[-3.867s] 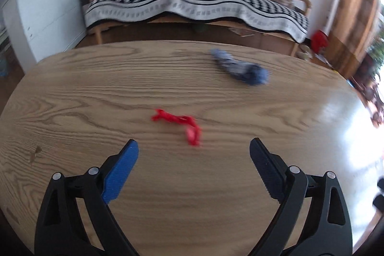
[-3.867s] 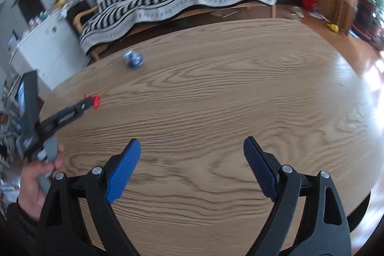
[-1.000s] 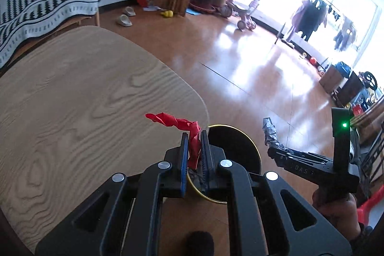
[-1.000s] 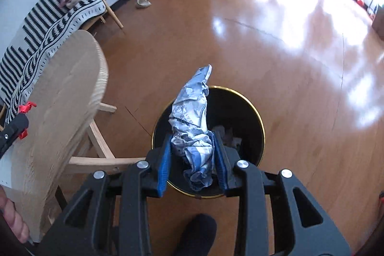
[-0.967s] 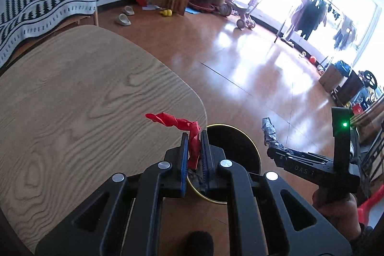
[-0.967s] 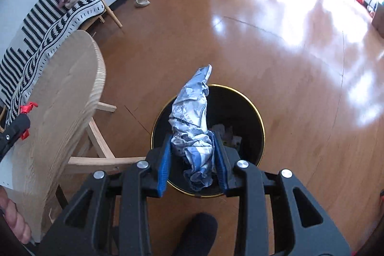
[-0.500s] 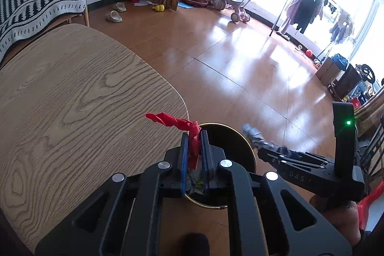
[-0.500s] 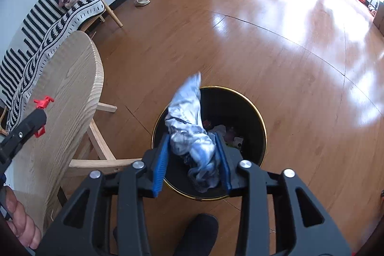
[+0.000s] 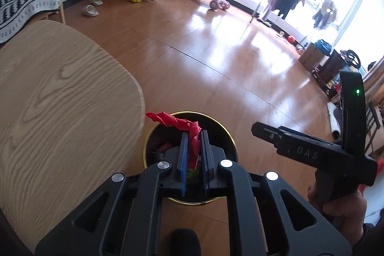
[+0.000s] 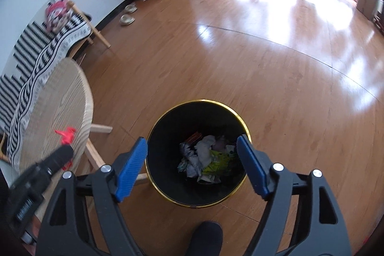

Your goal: Collect trash

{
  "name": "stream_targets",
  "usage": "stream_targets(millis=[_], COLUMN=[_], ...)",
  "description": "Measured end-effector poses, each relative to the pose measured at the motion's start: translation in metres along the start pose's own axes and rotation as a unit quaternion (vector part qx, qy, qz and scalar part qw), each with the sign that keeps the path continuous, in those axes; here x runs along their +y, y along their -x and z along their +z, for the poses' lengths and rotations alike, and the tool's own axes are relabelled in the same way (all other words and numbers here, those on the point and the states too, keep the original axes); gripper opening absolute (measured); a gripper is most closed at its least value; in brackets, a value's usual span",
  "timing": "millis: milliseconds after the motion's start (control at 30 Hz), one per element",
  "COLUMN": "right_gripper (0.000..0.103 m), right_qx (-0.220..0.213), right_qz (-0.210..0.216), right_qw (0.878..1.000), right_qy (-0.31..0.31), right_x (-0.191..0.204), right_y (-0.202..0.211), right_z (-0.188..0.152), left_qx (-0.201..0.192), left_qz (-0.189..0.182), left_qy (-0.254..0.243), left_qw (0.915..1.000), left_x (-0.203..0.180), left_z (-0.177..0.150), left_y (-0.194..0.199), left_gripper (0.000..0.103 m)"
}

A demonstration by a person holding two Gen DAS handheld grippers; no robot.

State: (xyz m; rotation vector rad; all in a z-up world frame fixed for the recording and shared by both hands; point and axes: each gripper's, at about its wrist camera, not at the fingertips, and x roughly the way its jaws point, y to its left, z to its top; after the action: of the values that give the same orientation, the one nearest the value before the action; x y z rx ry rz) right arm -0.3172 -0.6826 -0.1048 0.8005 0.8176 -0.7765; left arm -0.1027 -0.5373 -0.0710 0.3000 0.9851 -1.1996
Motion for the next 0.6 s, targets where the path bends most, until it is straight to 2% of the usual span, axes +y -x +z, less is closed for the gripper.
stream_targets(millis=[133, 200, 233, 267, 300, 500, 600], right_gripper=[0.078, 0.078, 0.078, 0.079, 0.08, 0.08, 0.083], right_qx=[-0.008, -0.013, -0.015, -0.017, -0.019, -0.026, -0.03], right_qz=[-0.003, -0.004, -0.004, -0.004, -0.004, -0.001, 0.002], right_qw=[1.0, 0.999, 0.999, 0.999, 0.999, 0.999, 1.0], right_qy=[-0.02, -0.033, -0.037, -0.039, -0.04, -0.029, -0.008], right_x=[-0.009, -0.014, -0.016, -0.018, -0.018, -0.012, 0.006], right_y=[0.004, 0.005, 0.006, 0.007, 0.008, 0.012, 0.015], right_z=[0.002, 0.003, 0.004, 0.005, 0.006, 0.009, 0.009], left_qx=[-0.001, 0.005, 0.008, 0.008, 0.004, -0.015, -0.03], left_qz=[-0.017, -0.022, -0.024, -0.02, -0.017, -0.004, 0.017], left_qy=[-0.008, -0.007, -0.005, -0.002, 0.0, -0.007, -0.002], left_qw=[0.9998, 0.9997, 0.9997, 0.9998, 0.9998, 0.9999, 0.9994], left_x=[-0.01, -0.013, -0.012, -0.011, -0.01, -0.006, 0.008], left_z=[0.0, 0.0, -0.001, -0.001, -0.001, -0.001, -0.003], left_y=[-0.013, -0.02, -0.023, -0.025, -0.024, -0.011, 0.014], left_gripper=[0.01, 0.015, 0.03, 0.053, 0.062, 0.073, 0.082])
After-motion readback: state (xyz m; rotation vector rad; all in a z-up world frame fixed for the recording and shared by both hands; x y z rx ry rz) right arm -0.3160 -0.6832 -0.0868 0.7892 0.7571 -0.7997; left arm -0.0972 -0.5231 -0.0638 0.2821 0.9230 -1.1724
